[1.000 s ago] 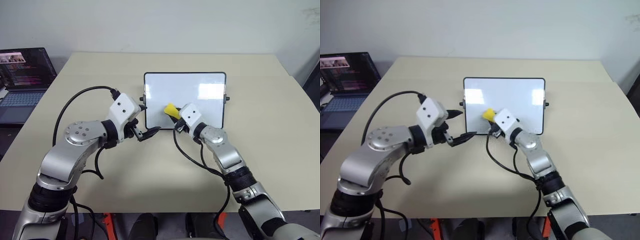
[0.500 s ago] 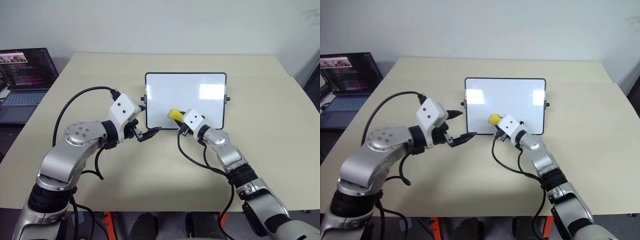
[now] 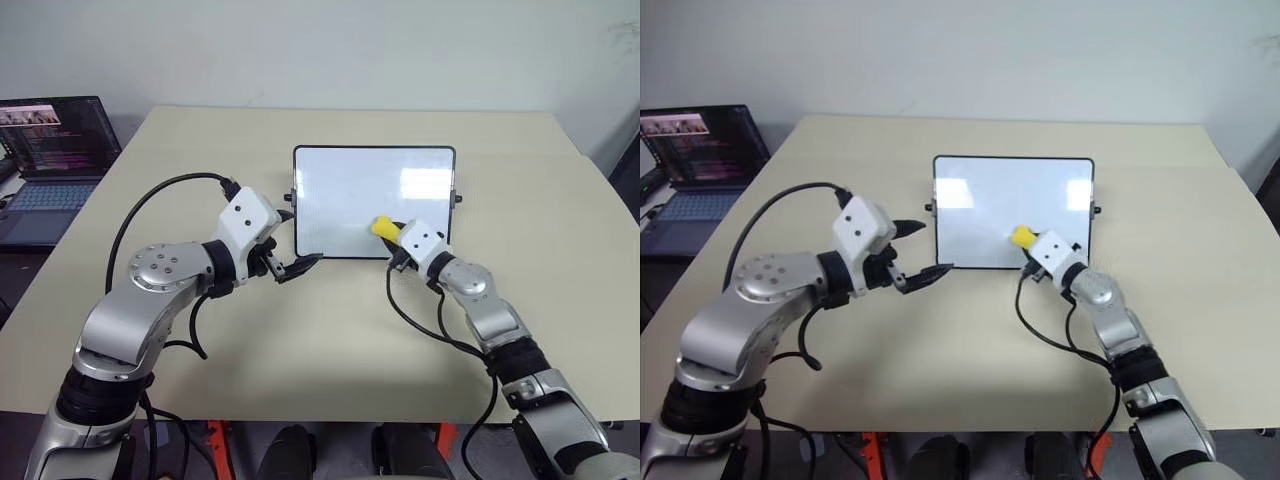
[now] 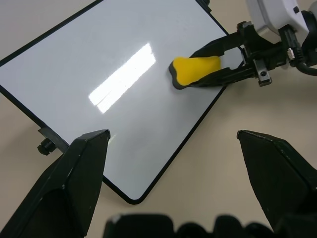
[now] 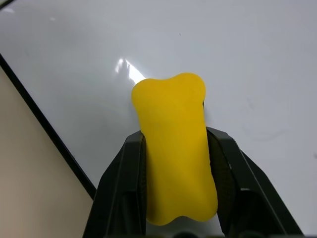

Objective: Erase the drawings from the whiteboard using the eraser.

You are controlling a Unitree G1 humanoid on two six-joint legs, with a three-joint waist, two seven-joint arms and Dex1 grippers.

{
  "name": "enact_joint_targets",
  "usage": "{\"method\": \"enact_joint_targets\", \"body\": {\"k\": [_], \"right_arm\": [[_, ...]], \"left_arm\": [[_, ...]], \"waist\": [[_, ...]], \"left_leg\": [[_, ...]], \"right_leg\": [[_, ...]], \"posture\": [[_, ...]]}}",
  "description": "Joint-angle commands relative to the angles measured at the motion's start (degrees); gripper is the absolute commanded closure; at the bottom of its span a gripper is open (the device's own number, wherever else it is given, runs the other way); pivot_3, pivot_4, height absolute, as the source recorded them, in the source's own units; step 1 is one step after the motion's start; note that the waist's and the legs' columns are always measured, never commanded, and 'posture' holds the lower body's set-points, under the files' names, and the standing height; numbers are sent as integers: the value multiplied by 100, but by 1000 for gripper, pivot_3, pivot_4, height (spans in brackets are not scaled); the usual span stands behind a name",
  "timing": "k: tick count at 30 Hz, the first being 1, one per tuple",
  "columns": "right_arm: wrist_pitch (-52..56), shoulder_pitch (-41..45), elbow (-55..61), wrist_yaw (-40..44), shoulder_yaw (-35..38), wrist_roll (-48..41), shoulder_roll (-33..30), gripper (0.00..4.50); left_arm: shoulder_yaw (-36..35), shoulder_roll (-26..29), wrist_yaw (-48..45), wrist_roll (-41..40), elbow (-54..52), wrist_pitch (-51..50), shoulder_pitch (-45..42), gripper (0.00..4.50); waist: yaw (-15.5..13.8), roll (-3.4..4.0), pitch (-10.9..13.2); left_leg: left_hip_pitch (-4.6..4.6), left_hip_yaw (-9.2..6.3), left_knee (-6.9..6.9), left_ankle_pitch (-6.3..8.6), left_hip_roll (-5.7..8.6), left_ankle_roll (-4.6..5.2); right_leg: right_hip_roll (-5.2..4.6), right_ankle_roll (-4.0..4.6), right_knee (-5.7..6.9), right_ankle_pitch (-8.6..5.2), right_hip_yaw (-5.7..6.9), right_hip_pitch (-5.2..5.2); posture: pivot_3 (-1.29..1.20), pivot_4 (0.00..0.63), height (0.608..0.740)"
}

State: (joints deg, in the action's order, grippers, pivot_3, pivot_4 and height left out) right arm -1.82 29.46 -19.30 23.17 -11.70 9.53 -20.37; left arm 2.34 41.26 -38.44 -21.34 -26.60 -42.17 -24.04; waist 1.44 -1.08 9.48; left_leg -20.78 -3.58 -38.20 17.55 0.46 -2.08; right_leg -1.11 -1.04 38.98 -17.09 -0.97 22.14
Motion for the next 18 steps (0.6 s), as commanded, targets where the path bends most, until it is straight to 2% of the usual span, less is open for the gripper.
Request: {"method": "enact_joint_targets", "body": {"k": [1,9,18], "right_arm": [[372,-197,-84,-71,315,-16,-231,3125],[897,-286,720,-58,408,-240,-112,3125],[2441,-449,2284,187,806,-1080,82,3125]], "left_arm": [[-32,4,-38,44,-69,119,-44,0],[8,-16,-70,68,3,181,-81,0],[14,-59,-65,54,-5,161,-71,0]], "waist": [[3,-1,0],[8,-1,-1],[12,3,2]], "left_leg": [[0,1,0,0,0,0],[1,0,0,-1,0,0],[-11,1,12,0,-2,0]], "right_leg": [[0,0,0,1,-1,0],[0,-1,2,2,-1,-1],[0,0,-6,0,-1,15]], "posture": [[0,150,740],[0,150,740],[0,150,740]]}}
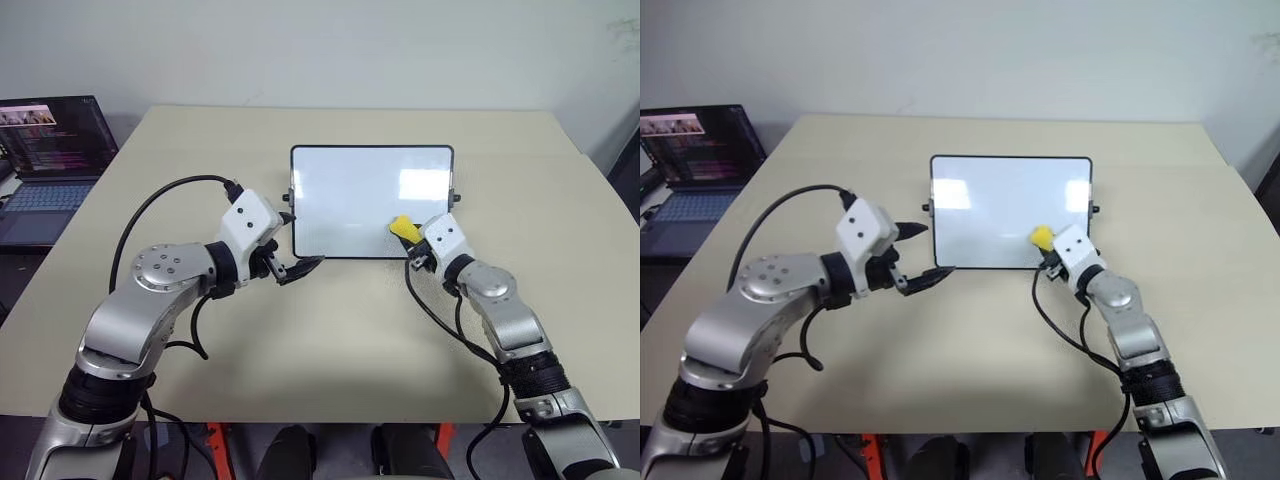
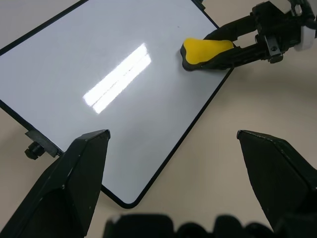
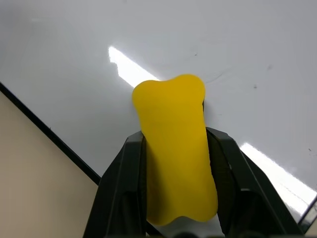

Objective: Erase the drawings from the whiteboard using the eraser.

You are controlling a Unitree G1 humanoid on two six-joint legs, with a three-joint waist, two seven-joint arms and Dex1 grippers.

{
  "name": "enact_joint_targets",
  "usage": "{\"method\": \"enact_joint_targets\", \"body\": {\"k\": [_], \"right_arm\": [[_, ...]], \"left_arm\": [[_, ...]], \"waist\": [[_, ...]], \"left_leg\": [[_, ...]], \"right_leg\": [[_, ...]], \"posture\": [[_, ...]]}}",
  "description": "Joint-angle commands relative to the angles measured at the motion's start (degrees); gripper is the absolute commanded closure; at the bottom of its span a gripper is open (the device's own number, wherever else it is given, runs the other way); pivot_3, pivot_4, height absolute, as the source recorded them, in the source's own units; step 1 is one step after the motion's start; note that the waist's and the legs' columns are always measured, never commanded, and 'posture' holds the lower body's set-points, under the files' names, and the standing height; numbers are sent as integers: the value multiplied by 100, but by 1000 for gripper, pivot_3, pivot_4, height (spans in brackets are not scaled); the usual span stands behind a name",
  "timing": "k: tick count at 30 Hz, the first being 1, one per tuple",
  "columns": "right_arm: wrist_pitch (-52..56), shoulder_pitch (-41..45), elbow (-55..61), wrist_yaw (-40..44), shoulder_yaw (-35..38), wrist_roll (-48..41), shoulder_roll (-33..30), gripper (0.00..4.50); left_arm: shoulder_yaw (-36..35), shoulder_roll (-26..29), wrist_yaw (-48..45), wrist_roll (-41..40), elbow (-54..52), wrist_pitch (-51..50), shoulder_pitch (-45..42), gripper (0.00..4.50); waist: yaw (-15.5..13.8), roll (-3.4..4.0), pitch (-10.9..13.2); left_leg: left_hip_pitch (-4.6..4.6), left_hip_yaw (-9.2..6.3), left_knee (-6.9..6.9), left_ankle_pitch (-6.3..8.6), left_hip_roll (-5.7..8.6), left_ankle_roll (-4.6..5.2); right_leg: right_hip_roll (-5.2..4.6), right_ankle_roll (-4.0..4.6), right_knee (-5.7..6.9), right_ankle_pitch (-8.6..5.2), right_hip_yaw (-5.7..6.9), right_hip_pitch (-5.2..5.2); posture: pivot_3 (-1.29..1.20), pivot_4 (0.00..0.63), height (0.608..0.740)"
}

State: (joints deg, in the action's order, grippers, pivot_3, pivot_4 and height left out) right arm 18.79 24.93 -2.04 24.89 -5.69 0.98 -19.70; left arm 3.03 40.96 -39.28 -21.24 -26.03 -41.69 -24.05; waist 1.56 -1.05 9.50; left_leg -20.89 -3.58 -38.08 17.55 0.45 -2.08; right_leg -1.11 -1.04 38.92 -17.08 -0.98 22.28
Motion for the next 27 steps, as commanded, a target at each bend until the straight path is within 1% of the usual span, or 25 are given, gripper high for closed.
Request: {"method": "enact_joint_targets", "body": {"k": [1,10,15,22,27], "right_arm": [[510,6,677,-1,230,-252,15,3125],[1472,65,1324,-198,490,-543,44,3125],[1889,-82,1577,-281,729,-660,-82,3125],[2450,-356,2057,-463,1205,-764,-357,3125],[2503,-649,2033,-734,1536,-650,-486,3125]], "left_arm": [[-47,-35,17,52,-53,120,-77,0],[-27,-60,-6,64,-51,125,-79,0],[-27,-94,-18,18,-78,103,-29,0],[-61,-405,-75,-306,-182,50,201,0],[48,-573,-281,-493,-123,132,343,0]], "waist": [[0,0,0],[3,1,1],[3,1,1],[2,2,2],[2,1,2]], "left_leg": [[0,0,1,0,0,0],[-1,0,4,1,0,1],[-1,1,4,1,0,1],[-3,1,4,1,0,1],[-2,2,5,1,0,1]], "right_leg": [[0,0,-1,-1,0,0],[0,1,-4,-2,0,1],[0,1,-5,-2,0,1],[0,1,-6,-2,0,1],[0,1,-6,-2,0,0]], "posture": [[0,150,740],[0,150,740],[0,150,740],[0,150,740],[0,150,740]]}}
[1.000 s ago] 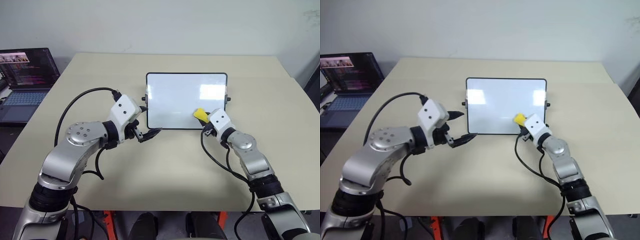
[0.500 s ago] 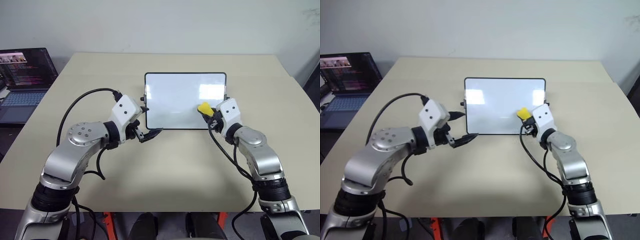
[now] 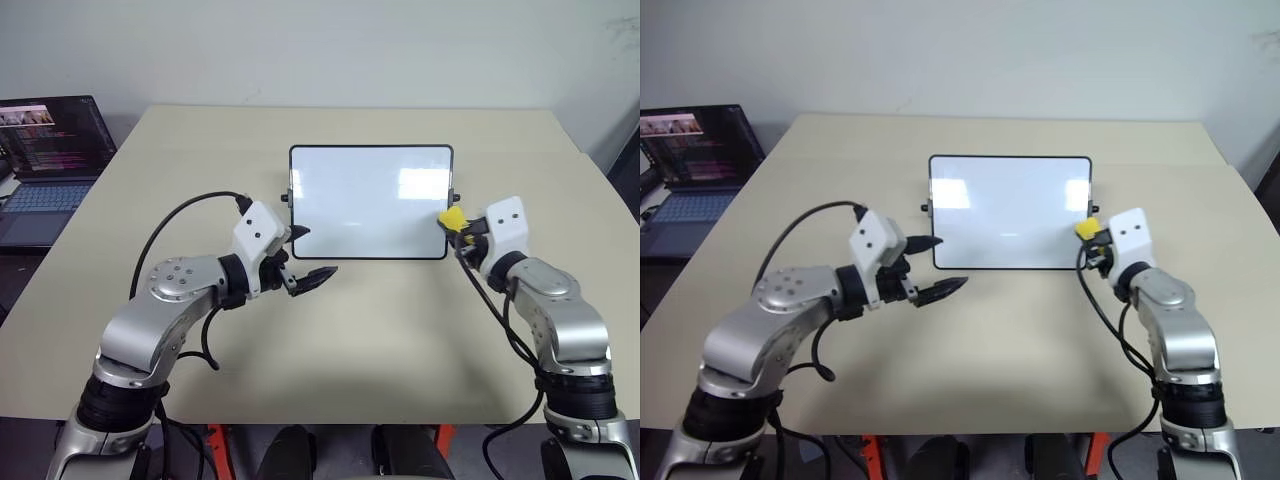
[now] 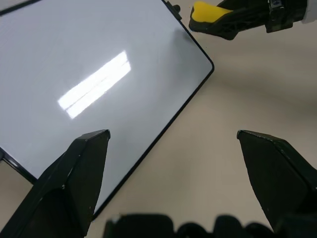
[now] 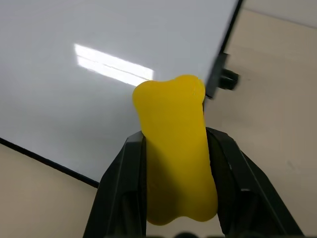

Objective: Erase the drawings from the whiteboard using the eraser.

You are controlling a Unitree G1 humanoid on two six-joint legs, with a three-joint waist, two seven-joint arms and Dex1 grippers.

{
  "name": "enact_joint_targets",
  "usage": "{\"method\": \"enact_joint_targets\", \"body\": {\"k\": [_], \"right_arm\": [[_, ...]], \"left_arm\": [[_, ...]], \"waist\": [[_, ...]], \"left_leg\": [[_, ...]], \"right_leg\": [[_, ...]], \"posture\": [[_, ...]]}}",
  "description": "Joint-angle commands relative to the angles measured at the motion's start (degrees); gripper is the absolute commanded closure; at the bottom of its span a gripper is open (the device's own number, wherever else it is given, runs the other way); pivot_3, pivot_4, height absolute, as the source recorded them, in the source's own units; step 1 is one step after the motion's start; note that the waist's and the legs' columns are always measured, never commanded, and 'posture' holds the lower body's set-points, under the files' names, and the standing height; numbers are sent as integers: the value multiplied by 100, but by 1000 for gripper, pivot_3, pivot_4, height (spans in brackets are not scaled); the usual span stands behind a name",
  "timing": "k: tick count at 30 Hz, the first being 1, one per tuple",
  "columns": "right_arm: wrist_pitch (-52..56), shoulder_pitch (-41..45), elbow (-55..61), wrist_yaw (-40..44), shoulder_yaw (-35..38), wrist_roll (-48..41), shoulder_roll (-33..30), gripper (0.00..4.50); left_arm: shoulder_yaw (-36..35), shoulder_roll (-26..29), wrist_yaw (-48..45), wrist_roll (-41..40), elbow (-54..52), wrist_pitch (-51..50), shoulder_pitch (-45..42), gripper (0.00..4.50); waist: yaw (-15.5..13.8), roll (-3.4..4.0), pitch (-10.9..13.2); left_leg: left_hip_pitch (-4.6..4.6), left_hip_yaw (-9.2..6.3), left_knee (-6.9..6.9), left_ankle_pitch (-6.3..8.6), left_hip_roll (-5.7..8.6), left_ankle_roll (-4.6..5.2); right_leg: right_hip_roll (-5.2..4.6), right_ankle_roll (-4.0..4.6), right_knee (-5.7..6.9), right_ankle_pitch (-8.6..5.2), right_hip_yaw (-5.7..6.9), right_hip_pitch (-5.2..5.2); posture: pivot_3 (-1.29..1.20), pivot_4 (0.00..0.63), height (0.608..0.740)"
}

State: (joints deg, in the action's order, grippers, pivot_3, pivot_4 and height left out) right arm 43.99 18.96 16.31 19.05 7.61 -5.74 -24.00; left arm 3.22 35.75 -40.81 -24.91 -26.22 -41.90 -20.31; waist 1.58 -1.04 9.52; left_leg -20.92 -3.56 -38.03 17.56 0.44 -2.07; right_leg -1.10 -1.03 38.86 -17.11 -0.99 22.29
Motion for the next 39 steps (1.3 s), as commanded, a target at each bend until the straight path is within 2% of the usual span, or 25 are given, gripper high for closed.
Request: {"method": "enact_joint_targets", "body": {"k": [1,11,17,24,34,39], "right_arm": [[5,-105,161,-205,249,21,-45,3125],[162,-422,-495,-717,827,-68,65,3125],[-161,-502,-814,-783,666,7,143,3125],[-102,-490,-799,-815,653,-47,177,3125],[10,-375,-896,-802,664,-103,209,3125],[462,-178,-845,-820,934,-403,333,3125]], "left_arm": [[60,-82,-183,-154,-75,173,-33,0],[364,-161,-858,-373,50,370,44,0],[748,-323,-1009,107,406,1152,293,0],[902,-345,-1074,425,542,1614,274,0],[888,-406,-1070,543,591,1769,243,0],[859,-426,-1077,544,590,1748,250,0]], "waist": [[0,0,0],[8,0,0],[18,2,0],[13,2,0],[14,2,0],[19,2,0]], "left_leg": [[0,2,0,0,0,0],[3,8,0,0,0,0],[8,14,3,0,0,0],[7,13,0,0,-1,1],[7,14,0,1,-1,2],[8,14,0,1,-1,2]], "right_leg": [[0,0,0,0,-1,0],[1,0,2,0,-6,-1],[2,1,4,-1,-11,-1],[2,1,5,0,-10,-1],[2,1,6,0,-10,-1],[2,1,6,0,-10,-2]], "posture": [[0,150,740],[0,150,740],[0,150,740],[0,150,740],[0,150,740],[0,150,740]]}}
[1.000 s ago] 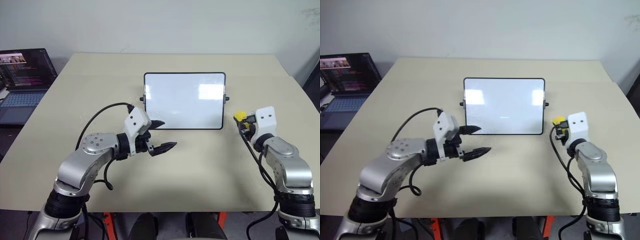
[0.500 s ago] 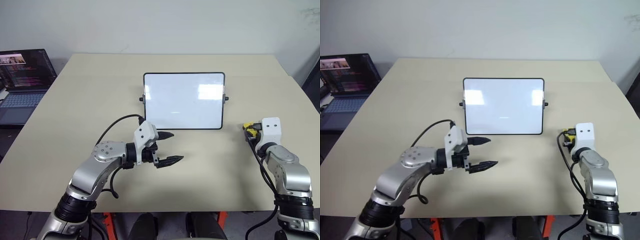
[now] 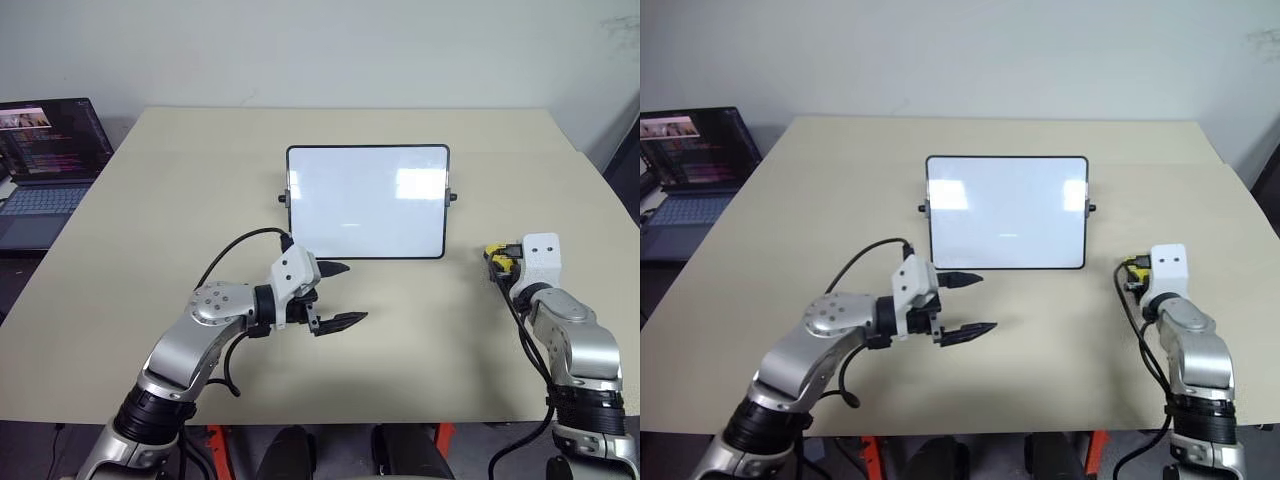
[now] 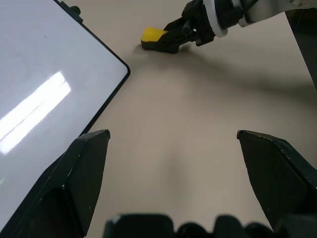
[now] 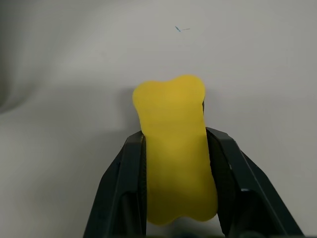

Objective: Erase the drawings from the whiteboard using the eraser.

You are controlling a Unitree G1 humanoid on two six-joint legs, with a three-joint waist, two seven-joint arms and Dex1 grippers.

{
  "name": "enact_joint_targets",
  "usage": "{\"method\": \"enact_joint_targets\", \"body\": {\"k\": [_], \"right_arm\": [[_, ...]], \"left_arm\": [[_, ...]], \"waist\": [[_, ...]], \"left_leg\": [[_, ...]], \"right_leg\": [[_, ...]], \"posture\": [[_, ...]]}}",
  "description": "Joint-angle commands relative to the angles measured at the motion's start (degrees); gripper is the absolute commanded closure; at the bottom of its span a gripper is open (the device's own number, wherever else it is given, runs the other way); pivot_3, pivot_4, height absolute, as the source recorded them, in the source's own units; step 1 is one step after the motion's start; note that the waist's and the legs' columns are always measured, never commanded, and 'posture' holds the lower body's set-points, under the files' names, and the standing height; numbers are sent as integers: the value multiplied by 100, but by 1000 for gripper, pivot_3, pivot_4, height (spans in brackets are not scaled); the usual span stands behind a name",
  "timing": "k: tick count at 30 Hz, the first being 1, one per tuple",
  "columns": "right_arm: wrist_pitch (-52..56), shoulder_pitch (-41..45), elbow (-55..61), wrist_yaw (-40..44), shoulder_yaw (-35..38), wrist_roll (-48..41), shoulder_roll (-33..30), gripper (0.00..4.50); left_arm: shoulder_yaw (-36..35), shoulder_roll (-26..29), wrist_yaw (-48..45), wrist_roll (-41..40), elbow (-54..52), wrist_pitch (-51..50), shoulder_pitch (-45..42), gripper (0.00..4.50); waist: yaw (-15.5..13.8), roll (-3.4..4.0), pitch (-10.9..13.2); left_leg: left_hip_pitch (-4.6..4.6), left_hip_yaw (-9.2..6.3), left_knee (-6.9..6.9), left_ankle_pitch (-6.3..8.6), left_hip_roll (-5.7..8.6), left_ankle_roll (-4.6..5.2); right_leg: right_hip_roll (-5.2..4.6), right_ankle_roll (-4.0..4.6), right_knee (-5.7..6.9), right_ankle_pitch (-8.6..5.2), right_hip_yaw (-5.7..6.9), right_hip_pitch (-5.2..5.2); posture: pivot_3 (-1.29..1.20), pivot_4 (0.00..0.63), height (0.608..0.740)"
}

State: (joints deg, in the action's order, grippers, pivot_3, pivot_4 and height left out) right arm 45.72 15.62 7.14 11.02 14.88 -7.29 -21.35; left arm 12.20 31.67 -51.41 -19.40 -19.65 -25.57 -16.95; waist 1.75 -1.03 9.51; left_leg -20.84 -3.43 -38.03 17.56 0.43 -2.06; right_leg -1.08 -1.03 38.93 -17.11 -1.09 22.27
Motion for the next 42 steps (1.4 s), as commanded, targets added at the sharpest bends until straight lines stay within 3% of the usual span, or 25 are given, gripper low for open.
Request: {"method": "enact_joint_targets", "body": {"k": [1,9,26,27,28,35,42], "right_arm": [[412,219,100,-29,267,-316,70,3125],[1073,581,267,-118,456,-676,135,3125],[1117,602,166,-272,428,-828,148,3125],[1117,607,160,-273,432,-829,144,2460],[1117,610,159,-274,434,-828,140,2297],[1112,627,154,-303,436,-816,140,36],[1186,684,275,-404,528,-883,180,36]], "left_arm": [[-47,-16,-24,-6,-71,117,-89,0],[-127,10,-44,45,-11,218,-127,0],[-148,38,-52,59,88,253,-150,0],[-145,38,-55,63,100,262,-154,0],[-146,36,-54,64,109,266,-160,0],[-158,35,-33,81,142,274,-188,0],[-181,57,-29,93,161,283,-200,0]], "waist": [[3,0,0],[-5,0,0],[-4,0,0],[-4,1,0],[-4,1,0],[-4,1,0],[-4,1,0]], "left_leg": [[0,0,0,0,0,0],[-2,-1,0,0,0,0],[-2,-1,1,0,0,1],[-2,-1,1,0,0,1],[-2,-1,1,0,0,1],[-2,-1,1,0,0,1],[-2,-1,1,0,0,1]], "right_leg": [[0,0,0,0,0,0],[0,0,0,0,1,1],[0,0,-1,0,1,1],[0,0,-1,0,1,1],[0,0,-1,0,1,1],[0,0,-2,0,1,1],[0,0,-1,0,1,1]], "posture": [[0,150,740],[0,150,740],[0,150,740],[0,150,740],[0,150,740],[0,150,740],[0,150,740]]}}
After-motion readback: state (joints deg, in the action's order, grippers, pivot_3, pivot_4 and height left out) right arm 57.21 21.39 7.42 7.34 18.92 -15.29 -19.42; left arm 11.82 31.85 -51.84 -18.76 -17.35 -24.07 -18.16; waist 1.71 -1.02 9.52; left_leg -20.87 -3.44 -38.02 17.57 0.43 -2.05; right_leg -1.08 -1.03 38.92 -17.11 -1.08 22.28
